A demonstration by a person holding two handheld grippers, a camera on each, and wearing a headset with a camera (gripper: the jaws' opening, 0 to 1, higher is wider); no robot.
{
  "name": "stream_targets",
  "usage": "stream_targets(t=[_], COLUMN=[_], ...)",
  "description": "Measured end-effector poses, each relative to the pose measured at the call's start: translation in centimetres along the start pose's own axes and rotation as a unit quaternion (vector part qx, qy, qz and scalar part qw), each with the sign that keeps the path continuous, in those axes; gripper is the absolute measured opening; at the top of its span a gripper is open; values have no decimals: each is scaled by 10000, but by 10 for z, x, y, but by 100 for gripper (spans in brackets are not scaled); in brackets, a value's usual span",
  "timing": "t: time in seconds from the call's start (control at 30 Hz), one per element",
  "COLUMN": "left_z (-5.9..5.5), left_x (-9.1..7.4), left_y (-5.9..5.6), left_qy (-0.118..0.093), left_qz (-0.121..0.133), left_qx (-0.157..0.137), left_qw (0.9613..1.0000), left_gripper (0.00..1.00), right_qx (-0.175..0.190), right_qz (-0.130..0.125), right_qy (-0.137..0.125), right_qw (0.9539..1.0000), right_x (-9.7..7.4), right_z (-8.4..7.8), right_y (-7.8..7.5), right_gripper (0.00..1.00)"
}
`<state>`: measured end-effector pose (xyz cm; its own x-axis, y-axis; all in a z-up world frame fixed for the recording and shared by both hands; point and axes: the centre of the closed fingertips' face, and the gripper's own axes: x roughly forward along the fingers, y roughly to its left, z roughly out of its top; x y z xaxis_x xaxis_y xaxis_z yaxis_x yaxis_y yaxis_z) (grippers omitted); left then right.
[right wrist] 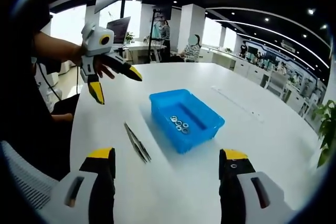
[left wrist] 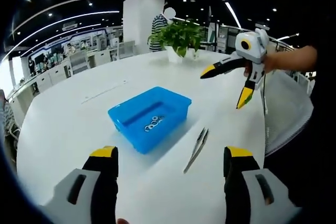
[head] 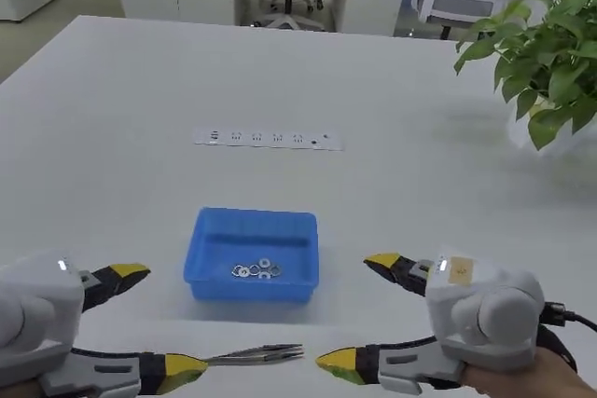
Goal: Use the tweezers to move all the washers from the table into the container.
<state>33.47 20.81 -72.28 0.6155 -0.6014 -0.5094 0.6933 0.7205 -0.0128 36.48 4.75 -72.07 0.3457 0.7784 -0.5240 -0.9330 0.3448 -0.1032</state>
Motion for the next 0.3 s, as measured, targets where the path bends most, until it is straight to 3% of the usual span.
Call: stream_targets(t=[0.3], left_z=[5], left_x=[-1], left_y=[-9], left_qy=[-72], left_qz=[-54], left_qx=[78], left_qw=[9999], left_gripper=[99], right_qx=[126], right_qz=[-126], right_qy=[-19], right_qw=[9998], right_x=[-5], right_z=[-1], right_y=[5], right_gripper=[100])
